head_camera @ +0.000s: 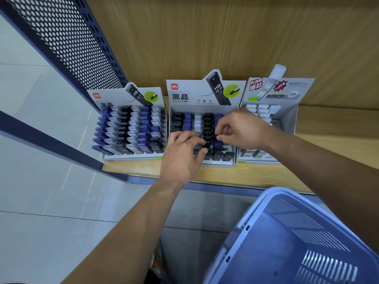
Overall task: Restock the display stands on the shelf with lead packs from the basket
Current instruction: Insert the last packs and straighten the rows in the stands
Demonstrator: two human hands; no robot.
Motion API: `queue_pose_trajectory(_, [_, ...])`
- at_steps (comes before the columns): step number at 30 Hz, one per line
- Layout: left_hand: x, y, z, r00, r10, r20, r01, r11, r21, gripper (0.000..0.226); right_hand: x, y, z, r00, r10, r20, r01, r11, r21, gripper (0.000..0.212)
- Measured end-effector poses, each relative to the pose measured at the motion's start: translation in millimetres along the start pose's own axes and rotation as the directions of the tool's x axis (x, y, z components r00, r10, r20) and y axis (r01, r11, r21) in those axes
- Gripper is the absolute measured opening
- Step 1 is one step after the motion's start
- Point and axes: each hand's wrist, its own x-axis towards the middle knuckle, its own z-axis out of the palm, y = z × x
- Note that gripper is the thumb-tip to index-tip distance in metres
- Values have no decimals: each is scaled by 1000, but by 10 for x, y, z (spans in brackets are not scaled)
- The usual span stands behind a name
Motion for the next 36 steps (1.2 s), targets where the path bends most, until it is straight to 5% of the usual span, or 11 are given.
queue_pose_trajectory(11, [19, -14, -18, 1000, 1, 4, -1, 1000, -27, 26, -290, 139, 154, 975, -82, -207, 76, 996, -38, 6])
queue_pose_trajectory(27, [10, 1, -25, 1000, 5, 3, -5, 998, -57, 30, -108, -23, 7, 995, -100, 19, 101, 976, -192, 7])
queue_pose_trajectory(36, [-24, 14, 11, 999, 26, -27, -29, 994, -104, 16, -177, 28, 56, 995, -90, -49, 82, 986, -146, 7])
